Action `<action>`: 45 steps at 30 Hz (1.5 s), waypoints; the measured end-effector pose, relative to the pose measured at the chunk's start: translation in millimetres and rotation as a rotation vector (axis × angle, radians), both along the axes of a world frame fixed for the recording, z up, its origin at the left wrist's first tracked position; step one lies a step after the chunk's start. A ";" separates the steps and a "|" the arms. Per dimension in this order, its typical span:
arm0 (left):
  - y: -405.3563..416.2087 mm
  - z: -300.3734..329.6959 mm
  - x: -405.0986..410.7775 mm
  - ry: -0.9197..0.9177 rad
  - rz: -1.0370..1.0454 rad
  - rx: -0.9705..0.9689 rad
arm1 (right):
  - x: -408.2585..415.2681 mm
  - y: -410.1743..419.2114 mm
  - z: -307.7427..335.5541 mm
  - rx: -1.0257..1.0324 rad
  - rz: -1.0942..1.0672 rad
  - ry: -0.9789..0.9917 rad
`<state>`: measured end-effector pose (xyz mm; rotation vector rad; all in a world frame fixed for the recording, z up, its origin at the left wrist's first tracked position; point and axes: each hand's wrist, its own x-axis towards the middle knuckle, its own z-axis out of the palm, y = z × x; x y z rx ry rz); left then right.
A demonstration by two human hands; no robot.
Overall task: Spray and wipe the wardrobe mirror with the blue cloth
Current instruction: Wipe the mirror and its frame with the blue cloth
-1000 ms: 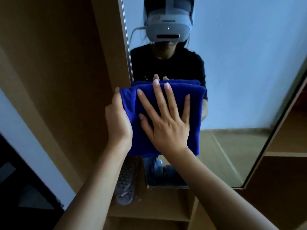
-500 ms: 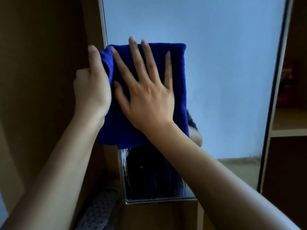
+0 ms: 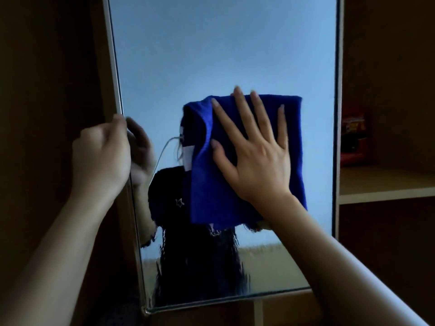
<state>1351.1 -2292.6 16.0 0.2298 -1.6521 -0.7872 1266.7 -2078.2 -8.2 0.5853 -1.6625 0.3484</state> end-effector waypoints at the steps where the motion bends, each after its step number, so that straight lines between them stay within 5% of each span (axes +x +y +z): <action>1: 3.6 0.4 2.5 0.005 -0.003 -0.005 | -4.4 11.0 -2.1 -0.012 -0.014 -0.013; 22: 26.1 -34.6 22.6 0.040 0.045 -0.092 | -25.1 76.1 -104.2 -0.073 -0.041 -0.123; 32: 30.7 -96.8 29.0 0.028 -0.063 -0.075 | -27.6 78.7 -54.8 -0.050 -0.054 -0.115; 45: 34.9 -127.8 29.7 0.023 -0.008 -0.070 | -25.9 74.5 -177.3 -0.088 -0.054 -0.170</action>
